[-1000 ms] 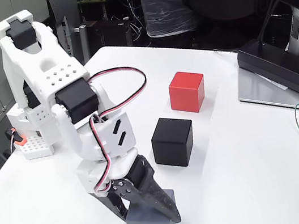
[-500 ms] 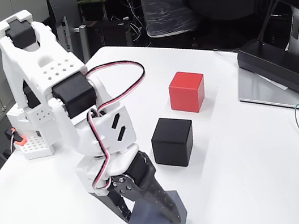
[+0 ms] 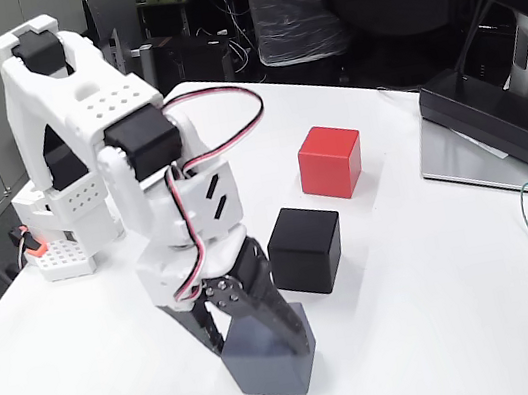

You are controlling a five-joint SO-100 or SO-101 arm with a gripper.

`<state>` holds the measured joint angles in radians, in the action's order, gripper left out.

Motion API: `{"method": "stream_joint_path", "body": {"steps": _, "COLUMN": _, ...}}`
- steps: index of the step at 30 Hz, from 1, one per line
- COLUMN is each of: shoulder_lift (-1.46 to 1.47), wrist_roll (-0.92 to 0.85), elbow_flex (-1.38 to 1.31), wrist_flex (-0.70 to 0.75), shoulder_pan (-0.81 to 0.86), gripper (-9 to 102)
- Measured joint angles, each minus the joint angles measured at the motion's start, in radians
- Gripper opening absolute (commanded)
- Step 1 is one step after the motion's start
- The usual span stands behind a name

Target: Stack the three blocks in an ordered color.

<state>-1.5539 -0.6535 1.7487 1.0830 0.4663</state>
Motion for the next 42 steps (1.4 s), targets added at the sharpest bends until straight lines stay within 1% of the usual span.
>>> {"method": "stream_joint_path", "body": {"steps": 2, "shoulder_lift": -0.043, "wrist_roll": 0.003, "elbow_flex": 0.000, "wrist_flex": 0.046, "shoulder_pan": -0.041, "gripper": -1}}
{"method": "stream_joint_path", "body": {"steps": 6, "shoulder_lift": -0.149, "wrist_roll": 0.089, "elbow_flex": 0.000, "wrist_flex": 0.098, "shoulder_pan": -0.094, "gripper": -1}}
{"method": "stream_joint_path", "body": {"steps": 10, "shoulder_lift": -0.253, "wrist_roll": 0.172, "elbow_flex": 0.000, "wrist_flex": 0.110, "shoulder_pan": -0.193, "gripper": -1}}
{"method": "stream_joint_path", "body": {"steps": 16, "shoulder_lift": -0.391, "wrist_roll": 0.249, "elbow_flex": 0.002, "wrist_flex": 0.129, "shoulder_pan": -0.272, "gripper": 0}}
{"method": "stream_joint_path", "body": {"steps": 22, "shoulder_lift": -0.548, "wrist_roll": 0.298, "elbow_flex": 0.002, "wrist_flex": 0.225, "shoulder_pan": -0.407, "gripper": 0}}
{"method": "stream_joint_path", "body": {"steps": 25, "shoulder_lift": -0.618, "wrist_roll": 0.337, "elbow_flex": 0.002, "wrist_flex": 0.268, "shoulder_pan": -0.509, "gripper": 0}}
{"method": "stream_joint_path", "body": {"steps": 34, "shoulder_lift": -0.640, "wrist_roll": 0.488, "elbow_flex": 0.002, "wrist_flex": 0.296, "shoulder_pan": -0.818, "gripper": 0}}
{"method": "stream_joint_path", "body": {"steps": 39, "shoulder_lift": -0.615, "wrist_roll": 0.543, "elbow_flex": 0.002, "wrist_flex": 0.296, "shoulder_pan": -0.931, "gripper": 0}}
{"method": "stream_joint_path", "body": {"steps": 42, "shoulder_lift": -0.537, "wrist_roll": 0.557, "elbow_flex": 0.002, "wrist_flex": 0.296, "shoulder_pan": -0.951, "gripper": 0}}
